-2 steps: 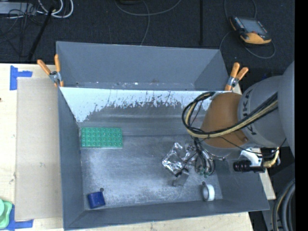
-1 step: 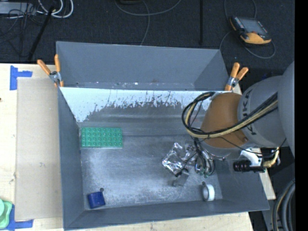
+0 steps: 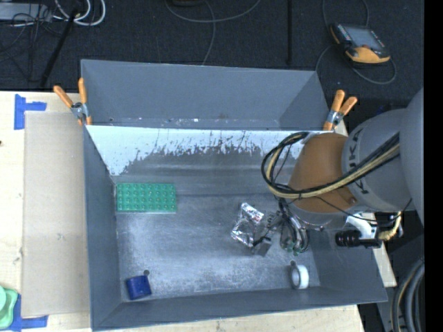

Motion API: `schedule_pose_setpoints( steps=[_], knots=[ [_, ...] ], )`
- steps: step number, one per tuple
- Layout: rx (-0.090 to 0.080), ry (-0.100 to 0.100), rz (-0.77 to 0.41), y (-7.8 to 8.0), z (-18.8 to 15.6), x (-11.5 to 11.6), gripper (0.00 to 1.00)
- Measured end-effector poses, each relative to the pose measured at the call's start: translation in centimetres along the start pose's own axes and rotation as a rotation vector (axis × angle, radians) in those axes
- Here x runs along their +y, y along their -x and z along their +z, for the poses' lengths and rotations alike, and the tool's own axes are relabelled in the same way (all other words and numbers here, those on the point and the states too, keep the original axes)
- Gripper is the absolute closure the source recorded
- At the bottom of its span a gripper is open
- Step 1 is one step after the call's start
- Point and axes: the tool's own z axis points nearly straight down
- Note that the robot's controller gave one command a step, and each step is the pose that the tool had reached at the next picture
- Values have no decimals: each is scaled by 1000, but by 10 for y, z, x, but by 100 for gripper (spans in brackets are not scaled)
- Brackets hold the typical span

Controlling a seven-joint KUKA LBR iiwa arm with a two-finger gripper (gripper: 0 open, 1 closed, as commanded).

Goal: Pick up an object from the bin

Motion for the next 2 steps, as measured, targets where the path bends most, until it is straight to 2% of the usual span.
schedule_pose_setpoints(
  steps=[1,2],
  knots=[
    [-7,2,-3,0,-12,0,100],
    [-9,3,-8,1,-54,0,100]
  ],
)
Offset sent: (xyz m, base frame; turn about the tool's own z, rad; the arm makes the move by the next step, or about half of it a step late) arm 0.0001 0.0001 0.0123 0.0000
